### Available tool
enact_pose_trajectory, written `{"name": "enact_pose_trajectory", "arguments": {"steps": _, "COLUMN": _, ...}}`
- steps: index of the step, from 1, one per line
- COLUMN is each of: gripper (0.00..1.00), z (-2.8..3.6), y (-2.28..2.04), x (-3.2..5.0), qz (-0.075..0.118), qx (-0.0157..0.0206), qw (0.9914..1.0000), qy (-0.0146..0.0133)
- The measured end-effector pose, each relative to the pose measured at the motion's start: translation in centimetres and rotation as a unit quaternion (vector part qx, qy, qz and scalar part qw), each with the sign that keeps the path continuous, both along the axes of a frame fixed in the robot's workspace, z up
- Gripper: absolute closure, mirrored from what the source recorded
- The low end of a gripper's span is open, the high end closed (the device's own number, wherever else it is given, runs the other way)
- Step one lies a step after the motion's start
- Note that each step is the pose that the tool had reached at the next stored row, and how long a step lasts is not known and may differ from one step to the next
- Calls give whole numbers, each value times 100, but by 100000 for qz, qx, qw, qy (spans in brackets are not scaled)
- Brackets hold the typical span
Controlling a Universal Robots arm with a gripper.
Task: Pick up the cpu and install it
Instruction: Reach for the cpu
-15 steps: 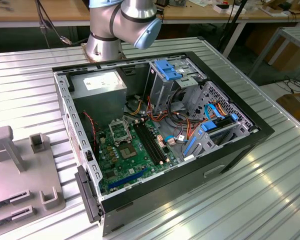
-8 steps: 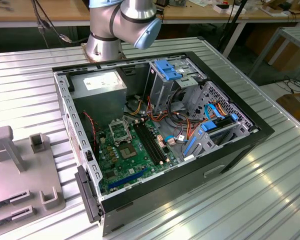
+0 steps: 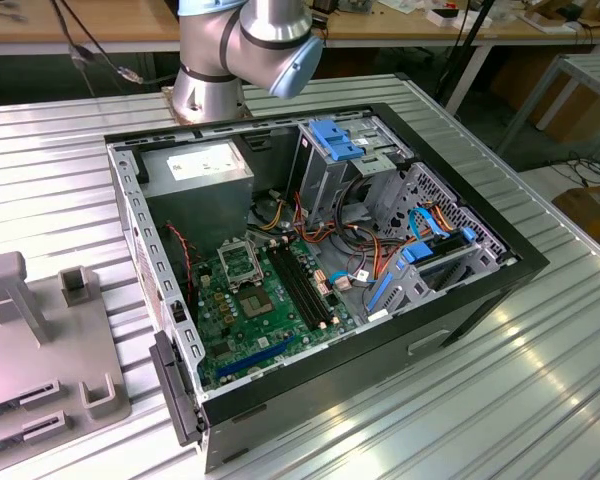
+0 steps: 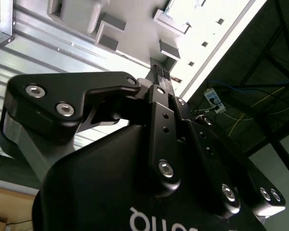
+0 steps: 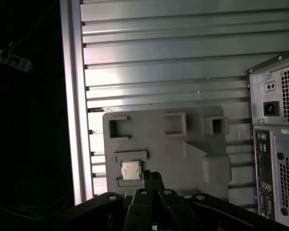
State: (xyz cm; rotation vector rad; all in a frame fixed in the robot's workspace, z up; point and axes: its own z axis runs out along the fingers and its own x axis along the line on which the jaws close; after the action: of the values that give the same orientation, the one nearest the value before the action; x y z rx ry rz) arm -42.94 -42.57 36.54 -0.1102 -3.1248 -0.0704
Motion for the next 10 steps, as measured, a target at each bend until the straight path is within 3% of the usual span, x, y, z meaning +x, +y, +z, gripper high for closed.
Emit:
{"name": "enact_pose_trajectory", "arguments": {"steps": 3, "gripper": 89, "z": -57, "y": -52, "x": -15, "qz": 373, "qx": 12, "qw": 99999, "qy": 158}}
{"name": "enact_pose_trajectory", "arguments": {"steps": 10, "gripper": 89, "z": -140, "y": -55, "x": -206, "qz": 630, "qx": 11, "qw": 99998, "qy": 169}}
